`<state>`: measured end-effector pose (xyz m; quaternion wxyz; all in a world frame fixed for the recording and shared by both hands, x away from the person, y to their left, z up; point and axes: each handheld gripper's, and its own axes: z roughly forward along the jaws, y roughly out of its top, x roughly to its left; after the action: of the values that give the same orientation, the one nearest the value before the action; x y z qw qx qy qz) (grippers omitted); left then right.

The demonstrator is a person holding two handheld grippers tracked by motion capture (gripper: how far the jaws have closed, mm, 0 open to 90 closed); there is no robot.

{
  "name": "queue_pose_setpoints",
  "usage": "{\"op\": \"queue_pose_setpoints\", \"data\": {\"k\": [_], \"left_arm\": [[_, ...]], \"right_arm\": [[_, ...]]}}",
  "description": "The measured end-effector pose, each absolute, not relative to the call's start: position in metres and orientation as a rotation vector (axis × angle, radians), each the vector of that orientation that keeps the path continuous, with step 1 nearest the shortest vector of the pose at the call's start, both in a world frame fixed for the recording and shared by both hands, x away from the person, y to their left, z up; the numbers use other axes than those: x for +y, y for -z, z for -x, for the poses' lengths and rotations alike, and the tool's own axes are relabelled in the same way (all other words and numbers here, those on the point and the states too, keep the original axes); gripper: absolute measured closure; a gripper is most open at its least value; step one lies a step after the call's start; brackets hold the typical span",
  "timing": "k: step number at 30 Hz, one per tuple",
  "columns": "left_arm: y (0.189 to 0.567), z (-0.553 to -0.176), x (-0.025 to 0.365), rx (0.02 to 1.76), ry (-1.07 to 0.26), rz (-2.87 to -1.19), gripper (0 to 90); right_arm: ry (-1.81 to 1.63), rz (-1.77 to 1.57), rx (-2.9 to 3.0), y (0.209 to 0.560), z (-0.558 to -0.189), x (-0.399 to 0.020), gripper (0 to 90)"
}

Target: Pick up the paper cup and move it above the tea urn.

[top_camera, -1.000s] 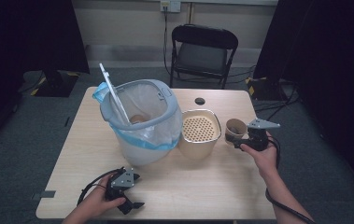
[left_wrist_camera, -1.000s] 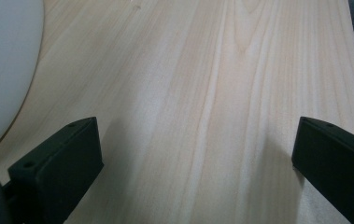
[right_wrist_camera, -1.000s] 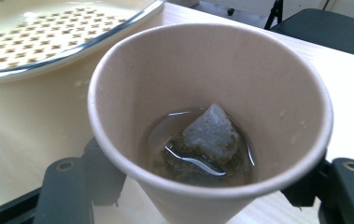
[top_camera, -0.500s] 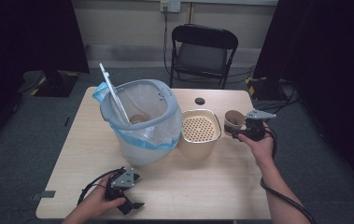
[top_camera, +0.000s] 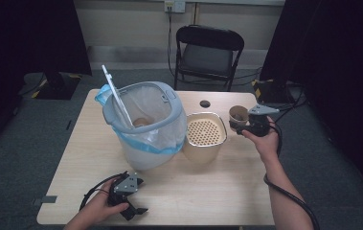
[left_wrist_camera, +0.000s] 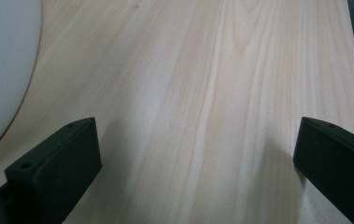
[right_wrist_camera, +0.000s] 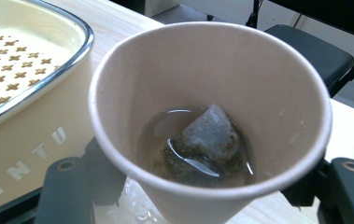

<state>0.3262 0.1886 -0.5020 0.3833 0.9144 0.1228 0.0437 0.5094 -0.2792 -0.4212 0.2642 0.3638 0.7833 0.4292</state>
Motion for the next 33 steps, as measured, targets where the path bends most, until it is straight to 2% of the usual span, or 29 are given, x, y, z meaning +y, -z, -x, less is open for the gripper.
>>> {"op": "queue_pose_setpoints", "data": {"k": [17, 33], "left_arm": [[0.502, -0.326, 0.189, 0.313, -0.111, -2.331, 0.1], [0.502, -0.326, 0.189, 0.313, -0.112, -2.331, 0.1]], "right_arm": [[-1.138, -0.812, 2.134, 0.407, -0.534, -0.268, 31.1], [-1.035, -0.677, 2.106, 0.390, -0.540, -0.255, 31.3]]}}
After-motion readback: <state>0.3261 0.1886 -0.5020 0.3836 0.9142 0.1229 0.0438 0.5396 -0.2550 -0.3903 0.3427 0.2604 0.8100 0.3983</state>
